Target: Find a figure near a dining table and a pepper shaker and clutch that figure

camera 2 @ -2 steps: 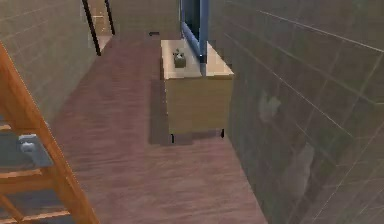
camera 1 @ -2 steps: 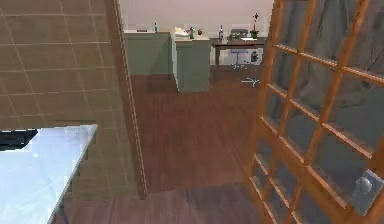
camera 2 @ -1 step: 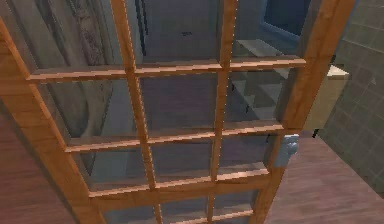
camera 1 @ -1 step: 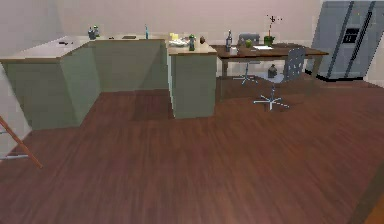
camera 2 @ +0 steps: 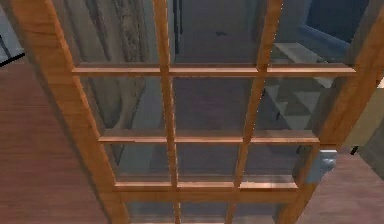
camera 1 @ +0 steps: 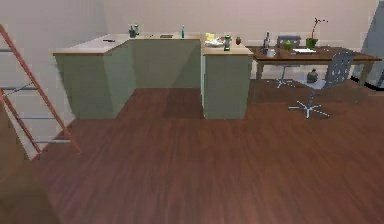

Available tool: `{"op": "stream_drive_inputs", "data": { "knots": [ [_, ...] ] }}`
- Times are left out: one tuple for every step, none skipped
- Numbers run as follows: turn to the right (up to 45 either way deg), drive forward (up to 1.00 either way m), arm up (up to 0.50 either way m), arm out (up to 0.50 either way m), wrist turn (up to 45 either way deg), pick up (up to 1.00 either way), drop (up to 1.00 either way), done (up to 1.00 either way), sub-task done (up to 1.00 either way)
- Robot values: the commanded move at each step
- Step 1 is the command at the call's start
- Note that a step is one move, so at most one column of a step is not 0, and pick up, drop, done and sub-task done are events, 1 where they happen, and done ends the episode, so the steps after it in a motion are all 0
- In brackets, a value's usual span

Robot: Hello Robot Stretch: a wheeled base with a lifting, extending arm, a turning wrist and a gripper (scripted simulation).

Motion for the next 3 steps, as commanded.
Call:
{"op": "stream_drive_inputs", "data": {
  "knots": [
    [0.0, 0.20, 0.00, 0.00, 0.0, 0.00, 0.00, 0.00, 0.00],
    [0.0, 0.30, 0.00, 0.00, 0.0, 0.00, 0.00, 0.00, 0.00],
    [0.0, 1.00, 0.00, 0.00, 0.0, 0.00, 0.00, 0.00, 0.00]
  ]
}}
